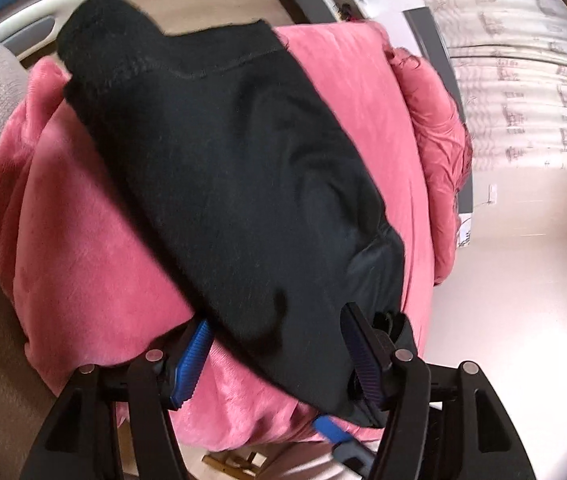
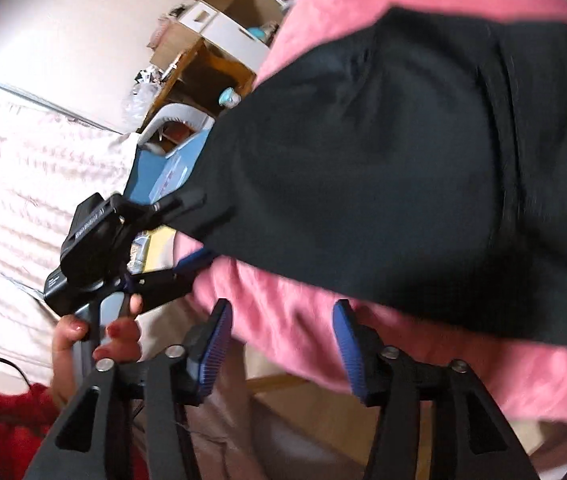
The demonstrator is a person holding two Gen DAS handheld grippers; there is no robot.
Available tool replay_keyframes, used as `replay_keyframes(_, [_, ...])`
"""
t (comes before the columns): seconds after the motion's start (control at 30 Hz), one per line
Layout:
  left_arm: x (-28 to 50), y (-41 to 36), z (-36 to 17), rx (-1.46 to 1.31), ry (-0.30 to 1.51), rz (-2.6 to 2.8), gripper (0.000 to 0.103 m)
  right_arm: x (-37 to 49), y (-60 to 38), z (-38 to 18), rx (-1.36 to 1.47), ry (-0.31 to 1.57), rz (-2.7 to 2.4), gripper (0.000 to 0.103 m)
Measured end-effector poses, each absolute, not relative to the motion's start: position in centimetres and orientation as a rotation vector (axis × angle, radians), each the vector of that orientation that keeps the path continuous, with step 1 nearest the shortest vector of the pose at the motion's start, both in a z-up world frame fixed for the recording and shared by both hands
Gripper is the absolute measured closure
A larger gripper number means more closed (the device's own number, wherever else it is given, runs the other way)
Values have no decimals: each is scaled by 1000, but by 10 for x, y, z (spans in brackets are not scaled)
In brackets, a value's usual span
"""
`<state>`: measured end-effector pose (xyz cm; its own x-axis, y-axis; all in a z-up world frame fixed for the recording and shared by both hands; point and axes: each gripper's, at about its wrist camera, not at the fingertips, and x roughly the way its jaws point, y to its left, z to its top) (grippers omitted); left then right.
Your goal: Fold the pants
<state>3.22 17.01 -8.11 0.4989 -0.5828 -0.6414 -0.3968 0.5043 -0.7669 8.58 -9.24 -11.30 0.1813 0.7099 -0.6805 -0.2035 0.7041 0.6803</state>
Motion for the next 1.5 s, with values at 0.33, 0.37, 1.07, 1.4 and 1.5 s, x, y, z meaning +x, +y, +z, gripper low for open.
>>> replay_keyframes(0.33, [35, 171, -68, -1036, 1038, -181, 38, 92, -95, -135, 681, 1157, 509, 38])
replay_keyframes(0.37, [34, 172, -67, -1028, 1036, -180, 38, 92, -98, -136, 747, 1129, 508, 38])
replay_keyframes(1.07, [41, 214, -72, -1299, 803, -66, 34, 88, -115, -104, 862, 969, 513, 77])
replay_keyframes(1.4, [61, 232, -82, -1156, 814, -54, 83, 76, -135, -95, 678, 1130, 522, 66])
replay_keyframes(1.5, [61, 235, -80, -1122, 817, -86, 87, 64, -151, -82, 606, 1123, 542, 66])
